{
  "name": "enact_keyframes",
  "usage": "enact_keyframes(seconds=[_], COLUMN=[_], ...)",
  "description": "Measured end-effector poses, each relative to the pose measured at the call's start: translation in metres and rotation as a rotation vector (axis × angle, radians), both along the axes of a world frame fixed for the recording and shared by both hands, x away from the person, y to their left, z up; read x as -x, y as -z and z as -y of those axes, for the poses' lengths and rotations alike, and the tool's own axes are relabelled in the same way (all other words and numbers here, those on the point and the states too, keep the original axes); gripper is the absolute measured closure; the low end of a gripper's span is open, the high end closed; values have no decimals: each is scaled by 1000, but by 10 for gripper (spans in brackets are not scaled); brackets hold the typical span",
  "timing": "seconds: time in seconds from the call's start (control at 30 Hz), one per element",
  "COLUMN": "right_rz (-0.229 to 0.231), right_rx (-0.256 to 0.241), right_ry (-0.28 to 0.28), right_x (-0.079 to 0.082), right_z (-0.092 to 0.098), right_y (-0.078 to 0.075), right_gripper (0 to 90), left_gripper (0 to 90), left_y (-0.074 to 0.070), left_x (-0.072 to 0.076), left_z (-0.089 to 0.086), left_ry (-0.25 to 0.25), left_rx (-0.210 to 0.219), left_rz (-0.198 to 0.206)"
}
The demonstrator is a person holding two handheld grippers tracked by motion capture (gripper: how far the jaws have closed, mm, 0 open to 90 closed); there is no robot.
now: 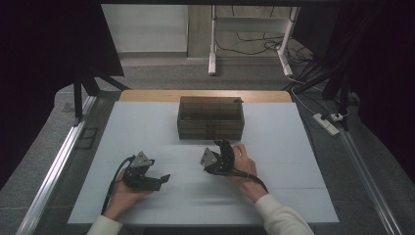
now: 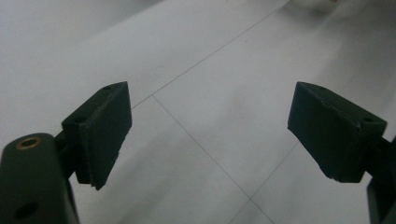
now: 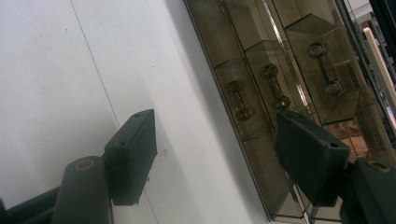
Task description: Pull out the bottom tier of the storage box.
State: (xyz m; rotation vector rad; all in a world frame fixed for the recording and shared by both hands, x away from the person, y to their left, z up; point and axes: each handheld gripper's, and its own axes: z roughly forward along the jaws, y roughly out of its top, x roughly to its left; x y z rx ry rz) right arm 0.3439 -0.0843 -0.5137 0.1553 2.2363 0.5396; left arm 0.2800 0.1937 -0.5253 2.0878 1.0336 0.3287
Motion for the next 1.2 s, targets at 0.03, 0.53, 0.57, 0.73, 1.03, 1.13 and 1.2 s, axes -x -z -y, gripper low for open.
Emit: enact_keyframes(seconds=[0.03, 0.53, 0.57, 0.73, 1.03, 1.13, 1.2], right_rz=[0, 1, 3, 11, 28, 33, 35], right_rx=[0, 19, 19, 29, 54, 58, 68], right_ry=[0, 0, -2, -2, -5, -11, -13], right_x=[0, -8, -8, -11, -15, -16, -17], right_z=[0, -1, -2, -3, -5, -7, -7], right_y=[0, 2, 3, 3, 5, 7, 8], right_gripper=[302, 311, 313, 320, 324, 329, 330], left_gripper=[144, 144, 144, 143, 143, 143, 143], left_y=[0, 0, 0, 0, 0, 0, 0], left_x=[0, 0, 0, 0, 0, 0, 0], left_z=[0, -1, -1, -1, -1, -1, -1], left_ry=[-1, -6, -7, -8, -9, -9, -9], left_rx=[0, 3, 2, 1, -3, -4, -4], left_rz=[0, 1, 0, 1, 0, -1, -1])
